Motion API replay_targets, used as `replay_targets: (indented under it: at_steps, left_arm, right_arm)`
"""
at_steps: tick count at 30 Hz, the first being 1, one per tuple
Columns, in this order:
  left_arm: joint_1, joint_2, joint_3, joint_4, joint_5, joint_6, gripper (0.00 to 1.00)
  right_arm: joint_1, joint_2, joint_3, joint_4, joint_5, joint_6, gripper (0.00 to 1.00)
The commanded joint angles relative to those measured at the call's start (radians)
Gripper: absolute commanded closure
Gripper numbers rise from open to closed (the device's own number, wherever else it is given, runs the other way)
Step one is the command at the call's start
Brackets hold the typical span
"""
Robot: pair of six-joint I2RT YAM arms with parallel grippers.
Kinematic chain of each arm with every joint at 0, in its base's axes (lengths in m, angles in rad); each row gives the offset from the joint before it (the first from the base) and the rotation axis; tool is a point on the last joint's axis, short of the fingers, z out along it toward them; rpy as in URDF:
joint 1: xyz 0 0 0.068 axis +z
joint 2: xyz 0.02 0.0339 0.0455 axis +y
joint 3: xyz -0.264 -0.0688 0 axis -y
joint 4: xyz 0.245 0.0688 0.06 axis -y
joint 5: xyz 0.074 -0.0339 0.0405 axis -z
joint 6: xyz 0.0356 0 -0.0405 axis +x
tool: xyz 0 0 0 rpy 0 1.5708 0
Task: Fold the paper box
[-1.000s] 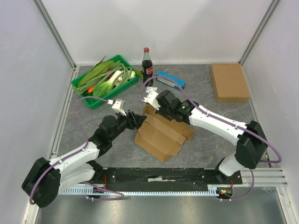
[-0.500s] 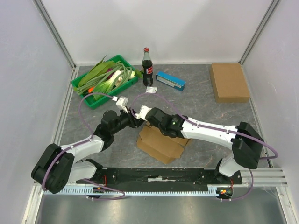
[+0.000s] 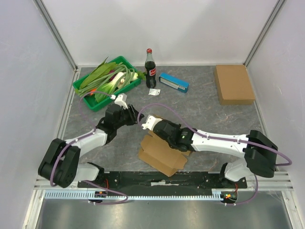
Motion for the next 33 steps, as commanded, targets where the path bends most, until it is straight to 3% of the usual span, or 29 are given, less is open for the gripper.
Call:
replay_targets:
  at_steps: [1, 4, 12, 17, 29, 33]
  left_arm:
    - [0.009, 0.081, 0.083, -0.041, 0.122, -0.015, 0.51]
    - [0.012, 0.181, 0.143, 0.0, 0.221, -0.02, 0.47]
    - [0.047, 0.33, 0.296, 0.014, 0.269, -0.056, 0.49]
    - [0.115, 0.264, 0.228, 0.132, 0.321, -0.11, 0.53]
    - [0.109, 0.232, 0.062, 0.212, 0.516, -0.176, 0.37]
    - [0.101, 0.239, 0.051, 0.131, 0.477, -0.138, 0.47]
  right_arm:
    - [-0.042, -0.077, -0.008, 0.109, 0.019, 0.021, 1.0]
    - [-0.102, -0.107, -0.011, 0.154, -0.079, -0.006, 1.0]
    - [-0.211, -0.144, -0.035, 0.211, -0.326, -0.1, 1.0]
    - [-0.262, -0.137, -0.02, 0.198, -0.401, -0.131, 1.0]
    - [-0.365, -0.06, 0.074, 0.138, -0.536, -0.132, 1.0]
    - [-0.386, -0.066, 0.084, 0.132, -0.555, -0.141, 1.0]
